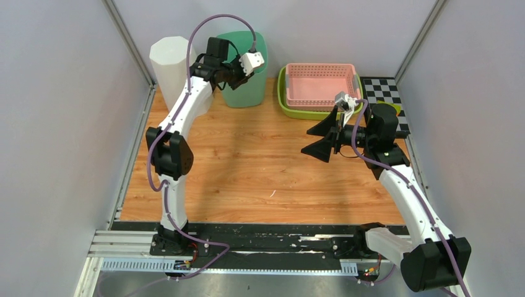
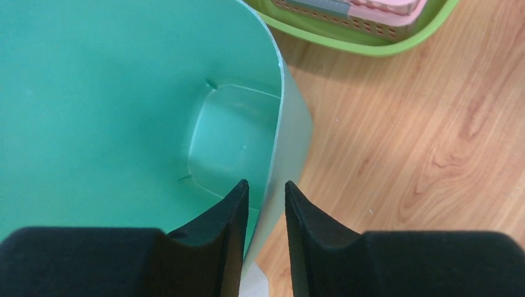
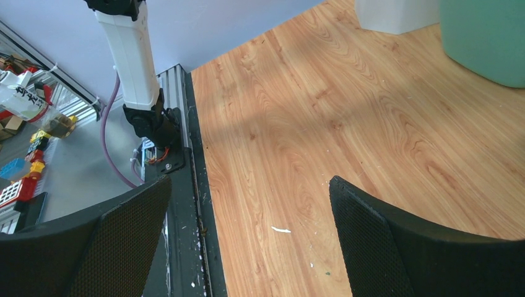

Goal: Turn the large container upside down

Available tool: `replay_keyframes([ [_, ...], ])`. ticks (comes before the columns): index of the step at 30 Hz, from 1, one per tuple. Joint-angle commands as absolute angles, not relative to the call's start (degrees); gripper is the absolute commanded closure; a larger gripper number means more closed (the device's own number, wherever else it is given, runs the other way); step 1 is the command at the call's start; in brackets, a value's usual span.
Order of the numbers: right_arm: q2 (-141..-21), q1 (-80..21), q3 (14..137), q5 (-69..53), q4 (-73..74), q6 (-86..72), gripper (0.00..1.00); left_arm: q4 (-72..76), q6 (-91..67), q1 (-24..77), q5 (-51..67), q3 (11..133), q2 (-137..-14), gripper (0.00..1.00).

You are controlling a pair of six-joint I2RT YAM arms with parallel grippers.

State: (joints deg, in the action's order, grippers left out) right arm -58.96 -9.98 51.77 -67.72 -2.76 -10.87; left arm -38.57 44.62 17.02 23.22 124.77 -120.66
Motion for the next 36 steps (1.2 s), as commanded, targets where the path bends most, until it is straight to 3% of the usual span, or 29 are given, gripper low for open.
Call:
replay_keyframes([
  [1, -57.39, -9.32, 51.59, -69.31, -3.58, -10.84, 0.00, -45.07, 45.38, 17.32, 25.02, 123.10, -118.89, 0.74],
  [10, -56.48, -9.32, 51.58, -69.43, -3.93, -11.34, 0.00, -48.96, 45.64, 17.73, 26.49, 121.53, -117.36, 1.00],
  [21, -56.45, -9.32, 51.50, -69.22, -4.22, -11.46, 0.00, -43.22, 32.67, 19.63, 29.00, 114.43, -108.54, 1.00],
  [36, -56.00, -9.10, 51.67, -67.95, -3.96, -11.40, 0.00, -24.18, -2.45, 19.72, 31.85, 98.84, -93.04, 1.00],
])
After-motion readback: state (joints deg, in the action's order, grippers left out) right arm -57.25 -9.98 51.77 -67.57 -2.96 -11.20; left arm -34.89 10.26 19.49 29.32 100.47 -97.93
